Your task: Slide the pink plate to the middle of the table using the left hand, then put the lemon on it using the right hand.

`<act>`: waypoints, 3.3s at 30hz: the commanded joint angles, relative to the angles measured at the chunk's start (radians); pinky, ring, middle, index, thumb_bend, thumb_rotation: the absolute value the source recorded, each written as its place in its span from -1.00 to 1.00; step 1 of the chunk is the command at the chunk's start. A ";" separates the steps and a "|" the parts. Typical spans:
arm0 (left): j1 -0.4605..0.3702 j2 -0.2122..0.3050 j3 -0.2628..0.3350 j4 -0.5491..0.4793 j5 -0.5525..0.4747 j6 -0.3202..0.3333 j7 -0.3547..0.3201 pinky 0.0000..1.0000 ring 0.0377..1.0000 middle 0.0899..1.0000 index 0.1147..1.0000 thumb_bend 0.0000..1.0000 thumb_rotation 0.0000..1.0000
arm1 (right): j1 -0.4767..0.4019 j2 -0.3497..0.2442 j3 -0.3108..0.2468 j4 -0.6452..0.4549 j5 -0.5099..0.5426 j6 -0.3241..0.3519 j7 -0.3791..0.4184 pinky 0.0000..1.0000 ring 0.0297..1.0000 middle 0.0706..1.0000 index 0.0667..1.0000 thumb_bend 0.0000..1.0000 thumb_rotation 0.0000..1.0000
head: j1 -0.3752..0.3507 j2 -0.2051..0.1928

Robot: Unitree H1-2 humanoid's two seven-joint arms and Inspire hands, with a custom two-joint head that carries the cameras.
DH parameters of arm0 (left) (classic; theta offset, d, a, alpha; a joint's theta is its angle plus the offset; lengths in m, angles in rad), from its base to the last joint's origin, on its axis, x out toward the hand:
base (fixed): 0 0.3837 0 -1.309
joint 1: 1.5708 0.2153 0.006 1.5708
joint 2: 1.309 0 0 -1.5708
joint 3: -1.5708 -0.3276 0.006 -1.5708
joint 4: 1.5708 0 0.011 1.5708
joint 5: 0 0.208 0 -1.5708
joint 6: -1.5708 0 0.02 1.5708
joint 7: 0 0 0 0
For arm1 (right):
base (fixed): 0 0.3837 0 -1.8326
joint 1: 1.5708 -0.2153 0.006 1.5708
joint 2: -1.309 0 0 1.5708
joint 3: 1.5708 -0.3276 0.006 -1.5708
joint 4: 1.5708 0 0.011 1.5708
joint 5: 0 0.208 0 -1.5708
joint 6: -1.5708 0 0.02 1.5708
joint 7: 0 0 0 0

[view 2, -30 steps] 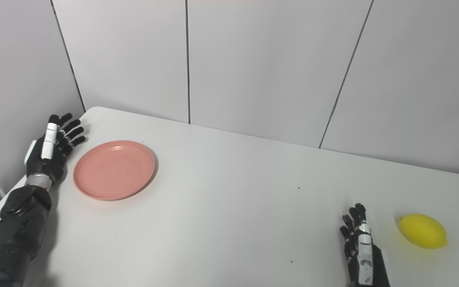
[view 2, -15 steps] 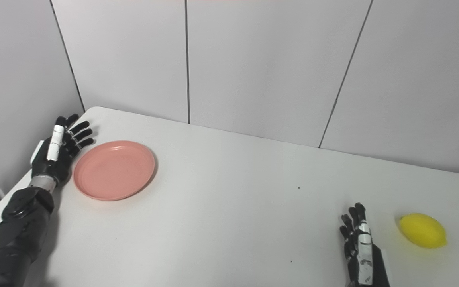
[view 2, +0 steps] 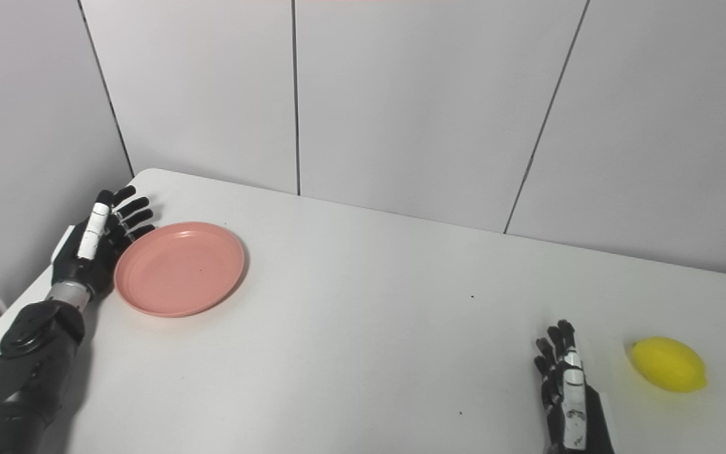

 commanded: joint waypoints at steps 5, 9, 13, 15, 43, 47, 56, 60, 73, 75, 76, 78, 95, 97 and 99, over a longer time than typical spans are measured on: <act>0.028 -0.031 -0.014 -0.121 -0.002 0.087 0.019 0.58 0.64 0.58 0.58 0.83 0.37 | 0.050 0.028 0.016 0.045 0.003 -0.001 0.000 1.00 0.94 0.98 1.00 0.44 1.00 | -0.001 0.002; 0.042 -0.050 -0.014 -0.180 0.001 0.134 0.045 0.59 0.64 0.59 0.57 0.84 0.35 | 0.049 0.027 0.017 0.045 0.004 0.001 0.000 1.00 0.94 0.98 1.00 0.44 1.00 | -0.002 0.004; 0.046 -0.061 -0.022 -0.198 0.017 0.148 0.061 0.54 0.62 0.56 0.55 0.76 0.39 | 0.049 0.027 0.017 0.044 0.006 0.000 0.001 1.00 0.95 0.98 1.00 0.44 1.00 | -0.003 0.005; 0.046 -0.064 -0.027 -0.199 0.024 0.149 0.068 0.52 0.61 0.55 0.52 0.76 0.40 | 0.049 0.026 0.018 0.044 0.007 0.000 0.002 1.00 0.95 0.98 1.00 0.44 1.00 | -0.003 0.005; 0.043 -0.138 -0.077 -0.270 0.073 0.189 0.135 0.45 0.53 0.45 0.43 0.75 0.38 | 0.050 0.037 0.025 0.039 0.001 -0.004 -0.006 1.00 0.93 0.97 0.99 0.48 1.00 | -0.011 0.015; 0.047 -0.151 -0.087 -0.273 0.078 0.198 0.138 0.43 0.52 0.47 0.41 0.77 0.39 | 0.051 0.042 0.025 0.032 0.004 0.003 -0.010 1.00 0.93 0.97 0.99 0.47 1.00 | -0.012 0.016; 0.057 -0.167 -0.118 -0.274 0.099 0.200 0.139 0.43 0.50 0.45 0.41 0.76 0.40 | 0.050 0.044 0.027 0.031 0.006 0.007 -0.009 1.00 0.94 0.98 1.00 0.47 1.00 | -0.014 0.017; 0.059 -0.168 -0.125 -0.276 0.095 0.203 0.130 0.44 0.51 0.47 0.42 0.73 0.38 | 0.048 0.045 0.027 0.034 0.010 0.005 -0.007 1.00 0.94 0.98 1.00 0.48 1.00 | -0.015 0.019; 0.061 -0.187 -0.148 -0.277 0.087 0.220 0.127 0.52 0.60 0.58 0.45 0.67 0.41 | 0.048 0.051 0.028 0.028 0.006 0.010 -0.014 1.00 0.93 0.97 0.99 0.50 1.00 | -0.020 0.022; 0.062 -0.190 -0.152 -0.277 0.090 0.218 0.127 0.53 0.61 0.59 0.47 0.66 0.41 | 0.049 0.050 0.030 0.024 0.005 0.011 -0.014 1.00 0.92 0.96 0.99 0.50 1.00 | -0.020 0.023; 0.062 -0.192 -0.155 -0.274 0.098 0.214 0.130 0.52 0.61 0.59 0.48 0.66 0.42 | 0.050 0.050 0.031 0.022 0.005 0.013 -0.015 1.00 0.92 0.97 0.99 0.49 1.00 | -0.020 0.023; 0.062 -0.196 -0.160 -0.267 0.111 0.206 0.137 0.49 0.58 0.56 0.45 0.68 0.43 | 0.052 0.050 0.031 0.018 0.006 0.018 -0.016 1.00 0.93 0.97 0.99 0.49 1.00 | -0.020 0.024; 0.077 -0.249 -0.177 -0.279 0.157 0.213 0.190 0.46 0.56 0.52 0.41 0.75 0.45 | 0.054 0.050 0.039 0.008 0.003 0.017 -0.019 1.00 0.91 0.96 0.99 0.49 1.00 | -0.024 0.027; 0.079 -0.252 -0.179 -0.283 0.165 0.213 0.193 0.47 0.55 0.49 0.38 0.73 0.46 | 0.054 0.049 0.040 0.007 0.002 0.018 -0.020 1.00 0.91 0.96 0.99 0.48 1.00 | -0.024 0.027; 0.079 -0.257 -0.179 -0.291 0.171 0.220 0.198 0.47 0.53 0.48 0.37 0.72 0.46 | 0.055 0.051 0.041 0.002 0.001 0.021 -0.022 1.00 0.91 0.96 0.99 0.48 1.00 | -0.024 0.027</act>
